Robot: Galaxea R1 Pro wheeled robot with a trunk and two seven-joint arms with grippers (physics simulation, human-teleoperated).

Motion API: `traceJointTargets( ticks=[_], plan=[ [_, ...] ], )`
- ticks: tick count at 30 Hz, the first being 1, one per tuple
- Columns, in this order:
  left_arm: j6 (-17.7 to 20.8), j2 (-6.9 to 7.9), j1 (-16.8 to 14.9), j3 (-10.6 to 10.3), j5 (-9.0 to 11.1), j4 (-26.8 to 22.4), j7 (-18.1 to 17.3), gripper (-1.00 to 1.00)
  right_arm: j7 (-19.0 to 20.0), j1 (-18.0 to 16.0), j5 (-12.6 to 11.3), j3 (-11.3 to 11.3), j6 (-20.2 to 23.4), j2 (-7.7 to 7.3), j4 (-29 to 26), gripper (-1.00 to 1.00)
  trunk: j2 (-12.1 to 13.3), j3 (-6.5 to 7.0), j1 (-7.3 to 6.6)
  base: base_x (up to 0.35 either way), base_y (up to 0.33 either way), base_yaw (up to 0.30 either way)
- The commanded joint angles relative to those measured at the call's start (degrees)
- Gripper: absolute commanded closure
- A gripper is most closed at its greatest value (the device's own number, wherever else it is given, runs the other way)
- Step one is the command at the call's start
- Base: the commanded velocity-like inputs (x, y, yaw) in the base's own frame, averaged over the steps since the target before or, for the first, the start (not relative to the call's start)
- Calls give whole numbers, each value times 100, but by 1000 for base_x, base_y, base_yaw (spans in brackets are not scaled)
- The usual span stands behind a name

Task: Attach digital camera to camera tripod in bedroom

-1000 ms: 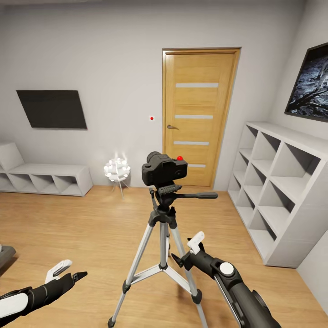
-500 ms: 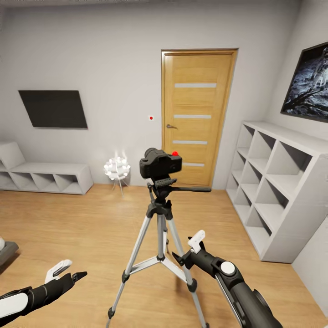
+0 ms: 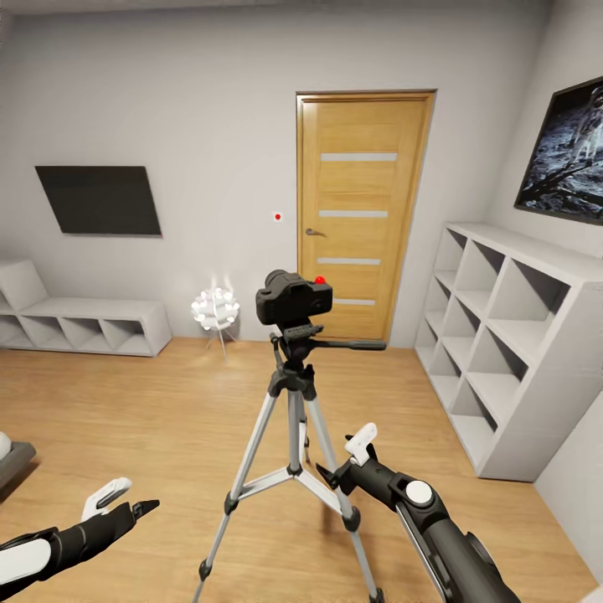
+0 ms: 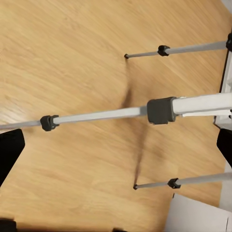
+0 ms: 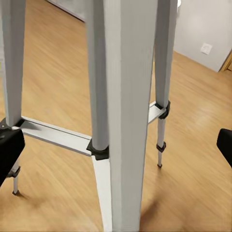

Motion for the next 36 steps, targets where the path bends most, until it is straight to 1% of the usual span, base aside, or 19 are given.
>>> traceJointTargets(
  ticks=[1, 7, 11, 13, 14, 15, 16, 20, 21, 23, 24, 28, 29, 31, 32, 33, 36],
  plan=[
    [-36, 2, -21, -46, 61, -6, -34, -100, 16, -4, 36, 4, 26, -4, -12, -100, -14, -14, 3, -116, -1, 0],
    [-36, 2, 4, -46, 64, 3, -38, -100, 22, -1, 36, 2, 26, -11, -32, -100, -14, -14, 3, -229, 0, 0],
    [-36, -21, 62, -50, 67, 122, -38, -100, 52, 81, 38, -2, 35, -27, -143, -100, -14, -14, 3, -278, 0, 0],
    [-39, -75, 113, -52, 68, 231, -36, -100, 61, 164, 34, -6, 43, -40, -229, -100, -14, -14, 3, -174, 0, 0],
    [-42, -208, 246, -50, 65, 501, -35, -100, 64, 328, 16, -21, 61, -58, -404, -100, -14, -14, 3, -79, 0, 0],
    [-41, -268, 288, -50, 64, 613, -34, -100, 63, 390, 15, -31, 67, -63, -455, -100, -14, -14, 3, -64, 0, 0],
    [-41, -268, 288, -50, 64, 613, -34, -100, 63, 390, 15, -31, 67, -63, -455, -100, -14, -14, 3, -64, 0, 0],
    [-38, -581, 416, -55, 62, 1115, -38, -100, 53, 571, 26, -53, 82, -85, -579, -100, -14, -14, 3, -38, 0, 0],
    [-40, -848, 564, -59, 60, 1480, -36, -100, 39, 695, 32, -72, 89, -97, -617, -100, -14, -14, 3, -13, 0, 0],
    [-38, -1058, 658, -61, 51, 1738, -35, -100, 10, 763, 33, -128, 107, -115, -610, -100, -14, -14, 3, -10, 0, 0],
    [-38, -1058, 658, -61, 51, 1738, -35, -100, 10, 763, 33, -128, 107, -115, -610, -100, -14, -14, 3, -9, 0, 0],
    [-11, -1541, 794, -82, 29, 2338, -40, -100, -137, 869, 42, -437, 293, -158, -467, -100, -14, -14, 3, -5, 0, 0],
    [-11, -1541, 794, -82, 29, 2338, -40, -100, -137, 869, 42, -437, 293, -158, -467, -100, -14, -14, 3, -3, 0, 0],
    [10, -1796, 908, -88, 21, 2689, -47, -100, -221, 930, 46, -564, 429, -167, -291, -100, -14, -14, 3, -3, 0, 0],
    [25, -2030, 1043, -92, 15, 3055, -66, -100, -327, 980, 47, -645, 540, -173, -26, -100, -14, -14, 3, -1, 0, 0],
    [25, -2030, 1043, -92, 15, 3055, -66, -100, -327, 980, 47, -645, 540, -173, -26, -100, -14, -14, 3, -1, 0, 0],
    [38, -2323, 1258, -95, 3, 3508, -94, -100, -519, 1027, 40, -722, 640, -182, 423, -100, -14, -14, 3, 0, 0, 0]
  ],
)
